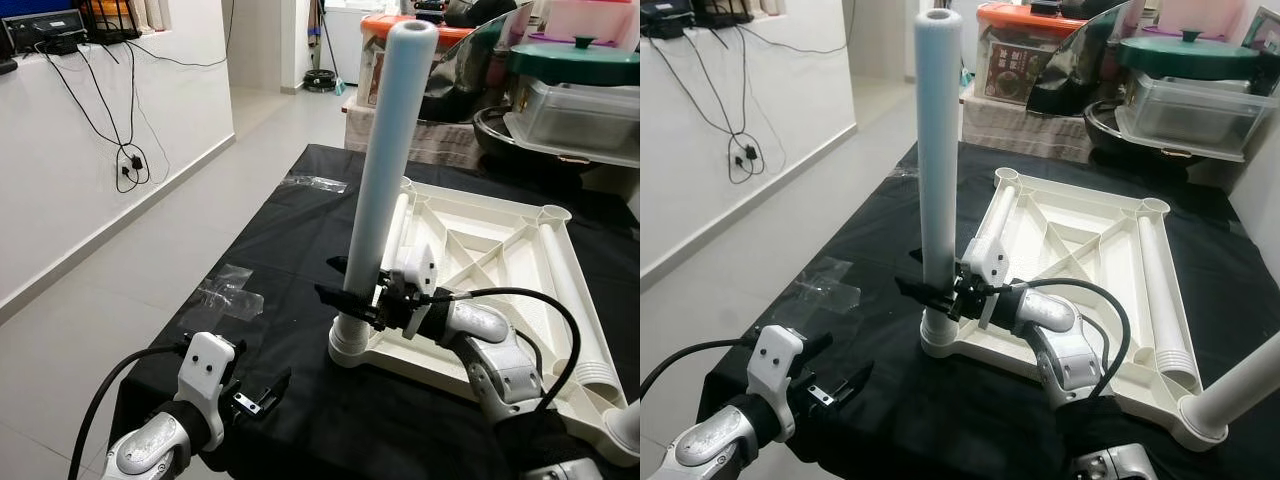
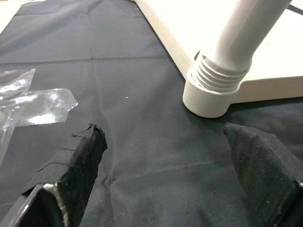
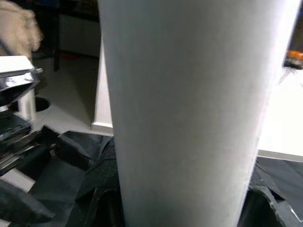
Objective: Building children table
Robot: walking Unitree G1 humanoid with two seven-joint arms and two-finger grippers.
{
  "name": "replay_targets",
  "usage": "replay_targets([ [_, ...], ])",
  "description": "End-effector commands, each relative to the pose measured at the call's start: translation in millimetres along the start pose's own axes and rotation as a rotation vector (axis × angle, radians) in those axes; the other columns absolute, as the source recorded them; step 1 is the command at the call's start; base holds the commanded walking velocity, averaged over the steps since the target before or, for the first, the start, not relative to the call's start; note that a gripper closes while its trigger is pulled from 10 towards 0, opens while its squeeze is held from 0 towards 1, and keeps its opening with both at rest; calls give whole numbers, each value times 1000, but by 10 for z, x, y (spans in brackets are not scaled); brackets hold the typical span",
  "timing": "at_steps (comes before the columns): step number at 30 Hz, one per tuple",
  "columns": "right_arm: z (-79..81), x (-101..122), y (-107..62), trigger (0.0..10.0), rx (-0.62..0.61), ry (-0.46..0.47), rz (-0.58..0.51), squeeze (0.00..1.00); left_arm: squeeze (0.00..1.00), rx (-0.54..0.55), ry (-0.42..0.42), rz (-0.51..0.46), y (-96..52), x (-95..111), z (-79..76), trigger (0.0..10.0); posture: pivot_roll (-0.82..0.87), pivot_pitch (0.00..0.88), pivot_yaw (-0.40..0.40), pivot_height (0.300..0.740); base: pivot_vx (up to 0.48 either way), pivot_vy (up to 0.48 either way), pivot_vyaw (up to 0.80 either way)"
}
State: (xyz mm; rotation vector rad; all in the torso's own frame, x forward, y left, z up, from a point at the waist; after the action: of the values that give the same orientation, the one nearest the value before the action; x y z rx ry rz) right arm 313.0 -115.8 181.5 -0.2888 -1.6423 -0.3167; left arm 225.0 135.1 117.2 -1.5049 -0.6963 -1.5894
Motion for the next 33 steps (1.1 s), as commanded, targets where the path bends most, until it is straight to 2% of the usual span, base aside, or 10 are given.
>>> replay_targets([
  [1, 72, -229, 48, 10000, 111, 100, 115, 0, 0, 5, 6, 4, 10, -8, 5, 10000, 51, 0, -72, 740, 0, 0, 0],
  [2, 36, -218, 96, 10000, 163, 112, 138, 0, 0, 12, 4, 3, 5, -7, 0, 10000, 62, 0, -81, 740, 0, 0, 0],
  [15, 40, -254, 259, 10000, 306, 164, 192, 0, 0, 37, 0, 9, -44, -26, 17, 10000, 86, 0, -102, 740, 0, 0, 0],
  [17, 36, -252, 332, 10000, 344, 166, 206, 0, 0, 40, -1, 10, -49, -28, 11, 10000, 90, 0, -108, 740, 0, 0, 0],
  [24, 4, -207, 389, 10000, 343, 194, 177, 0, 0, 44, -4, 12, -54, -34, 2, 10000, 91, 0, -110, 740, 0, 0, 0],
  [26, -33, -190, 404, 10000, 323, 261, 136, 0, 0, 45, -10, 15, -58, -43, -13, 10000, 88, 0, -107, 740, 0, 0, 0],
  [28, -33, -190, 404, 10000, 323, 261, 136, 0, 0, 45, -10, 15, -58, -43, -13, 10000, 88, 0, -107, 740, 0, 0, 0],
  [30, -74, -182, 401, 10000, 302, 326, 102, 0, 0, 44, -15, 16, -51, -46, -17, 10000, 86, 0, -106, 740, 0, 0, 0],
  [33, -93, -188, 398, 10000, 289, 349, 88, 0, 0, 43, -16, 16, -45, -45, -19, 10000, 87, 0, -107, 740, 0, 0, 0],
])
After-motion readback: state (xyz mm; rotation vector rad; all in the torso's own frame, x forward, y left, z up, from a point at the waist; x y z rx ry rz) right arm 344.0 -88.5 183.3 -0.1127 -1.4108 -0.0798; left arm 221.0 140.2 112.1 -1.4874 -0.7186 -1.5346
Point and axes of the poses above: a point about 5 cm out from each wrist's last joint towards the gripper, its own y axis pointing out of the wrist towards the gripper, its own x axis along the axis of the wrist's last joint, z = x × y, the point moved 1 cm from there along y, pointing out of the wrist towards the gripper, and after that the axes turned 8 degrees about y, right-handed, at the moved point
